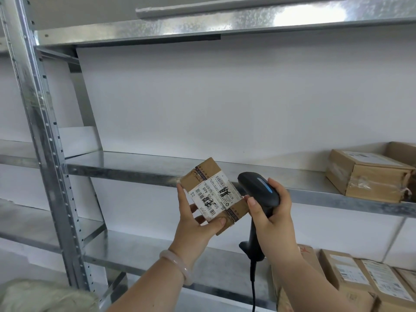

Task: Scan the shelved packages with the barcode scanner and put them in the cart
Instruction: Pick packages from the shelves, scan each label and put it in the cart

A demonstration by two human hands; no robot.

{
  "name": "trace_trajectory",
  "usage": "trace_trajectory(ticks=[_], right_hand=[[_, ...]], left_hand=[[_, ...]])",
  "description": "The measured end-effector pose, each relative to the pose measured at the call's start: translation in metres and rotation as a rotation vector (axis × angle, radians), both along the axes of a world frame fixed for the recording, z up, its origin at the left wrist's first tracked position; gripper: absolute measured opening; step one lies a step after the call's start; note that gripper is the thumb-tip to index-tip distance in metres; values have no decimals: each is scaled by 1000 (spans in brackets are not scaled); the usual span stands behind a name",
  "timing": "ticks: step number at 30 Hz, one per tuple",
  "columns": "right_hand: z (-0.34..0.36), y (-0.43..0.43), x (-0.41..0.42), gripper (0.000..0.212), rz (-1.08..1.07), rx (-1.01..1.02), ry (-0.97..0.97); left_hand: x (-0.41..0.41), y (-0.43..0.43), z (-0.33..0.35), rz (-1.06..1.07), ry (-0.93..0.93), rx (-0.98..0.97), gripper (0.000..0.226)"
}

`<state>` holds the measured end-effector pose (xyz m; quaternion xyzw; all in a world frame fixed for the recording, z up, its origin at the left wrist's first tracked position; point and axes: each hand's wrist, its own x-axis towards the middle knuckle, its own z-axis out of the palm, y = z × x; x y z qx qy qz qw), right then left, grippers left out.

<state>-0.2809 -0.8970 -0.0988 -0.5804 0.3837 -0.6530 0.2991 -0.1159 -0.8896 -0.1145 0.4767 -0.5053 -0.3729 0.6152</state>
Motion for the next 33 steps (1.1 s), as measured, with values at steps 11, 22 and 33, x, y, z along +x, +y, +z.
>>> trace_trajectory(ticks=[11,22,33], right_hand=[[-21,-2,8,50,18,16,-22],[-27,-15,-11,52,-7,56,29],[-22,-15,-16,50,-57,34,148]], left_hand=[[-1,-9,-6,88,191,1,117],[19,-18,-5,121,221,149,22],[37,-23,-9,-11,-240,209,63]])
